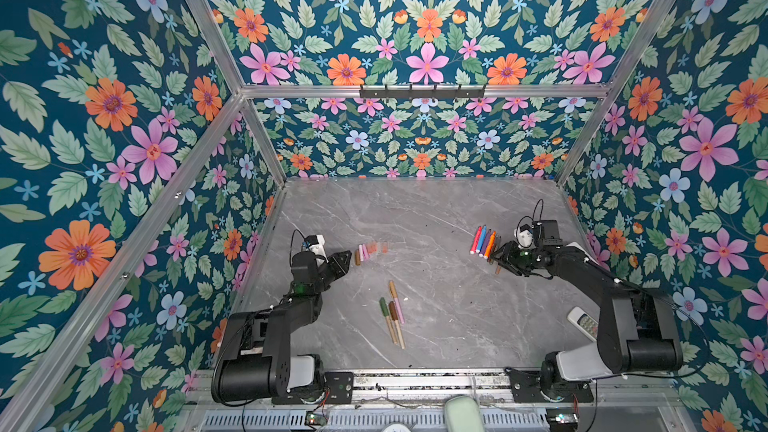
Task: Open the pen caps
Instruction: 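Move the right gripper back over the pastel pen cluster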
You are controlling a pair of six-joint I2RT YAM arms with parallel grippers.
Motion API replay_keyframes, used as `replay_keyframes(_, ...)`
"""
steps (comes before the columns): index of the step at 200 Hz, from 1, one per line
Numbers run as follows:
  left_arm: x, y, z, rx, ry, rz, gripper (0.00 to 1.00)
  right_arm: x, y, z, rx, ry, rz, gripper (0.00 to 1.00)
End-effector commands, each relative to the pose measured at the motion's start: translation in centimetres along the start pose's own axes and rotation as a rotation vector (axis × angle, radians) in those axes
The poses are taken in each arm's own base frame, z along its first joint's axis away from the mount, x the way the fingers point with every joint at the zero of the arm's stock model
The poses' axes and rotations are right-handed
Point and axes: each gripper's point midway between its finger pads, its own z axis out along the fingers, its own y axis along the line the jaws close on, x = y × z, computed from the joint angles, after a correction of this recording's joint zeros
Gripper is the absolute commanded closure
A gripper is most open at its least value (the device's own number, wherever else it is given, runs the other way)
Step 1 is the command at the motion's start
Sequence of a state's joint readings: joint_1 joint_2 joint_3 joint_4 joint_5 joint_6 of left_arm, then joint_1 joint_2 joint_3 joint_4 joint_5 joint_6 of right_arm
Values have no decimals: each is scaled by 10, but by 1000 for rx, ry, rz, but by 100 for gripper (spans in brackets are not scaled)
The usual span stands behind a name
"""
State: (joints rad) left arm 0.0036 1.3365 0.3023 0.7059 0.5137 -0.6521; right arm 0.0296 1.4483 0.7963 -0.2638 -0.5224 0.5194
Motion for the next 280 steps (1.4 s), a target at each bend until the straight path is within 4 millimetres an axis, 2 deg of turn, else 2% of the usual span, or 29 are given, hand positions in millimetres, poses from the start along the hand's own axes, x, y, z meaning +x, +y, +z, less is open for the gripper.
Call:
replay_keyframes(1, -11, -10, -5, 30, -58, 50, 72, 24, 7, 3, 59, 43, -90, 58)
replay_keyframes(22, -11, -11, -13, 24, -79, 21, 72, 50, 27, 11, 70, 77, -179, 58)
replay_keyframes(59, -23, -32, -29, 44, -95, 7, 71, 100, 68, 38, 101, 144, -391, 59)
replay_keyframes(89, -48, -51, -43, 19, -141, 52, 65, 135, 111, 65, 84, 210, -571, 59)
replay_keyframes(117, -70, -64, -44, 22, -177, 67, 63, 155, 141, 80, 53, 237, -684, 59)
replay_keyframes(123, -74, -65, -43, 22, -183, 68, 63, 162, 137, 91, 70, 265, -694, 59)
replay_keyframes(156, -93, -65, -38, 8, -247, 66, 63, 183, 147, 120, 50, 360, -724, 62)
replay_keyframes(177, -97, -58, -41, -17, -292, 63, 63, 193, 147, 127, 57, 426, -709, 65)
replay_keyframes(200, -88, -49, -45, -9, -325, 26, 63, 208, 139, 123, 93, 453, -736, 65)
replay_keyframes(226, -64, -42, -40, 34, -274, -32, 63, 228, 133, 114, 144, 454, -789, 65)
replay_keyframes(257, -46, -58, -42, 106, -164, -32, 64, 253, 137, 111, 179, 410, -869, 64)
replay_keyframes(280, -43, -68, -57, 55, -90, 61, 62, 258, 151, 111, 150, 372, -862, 64)
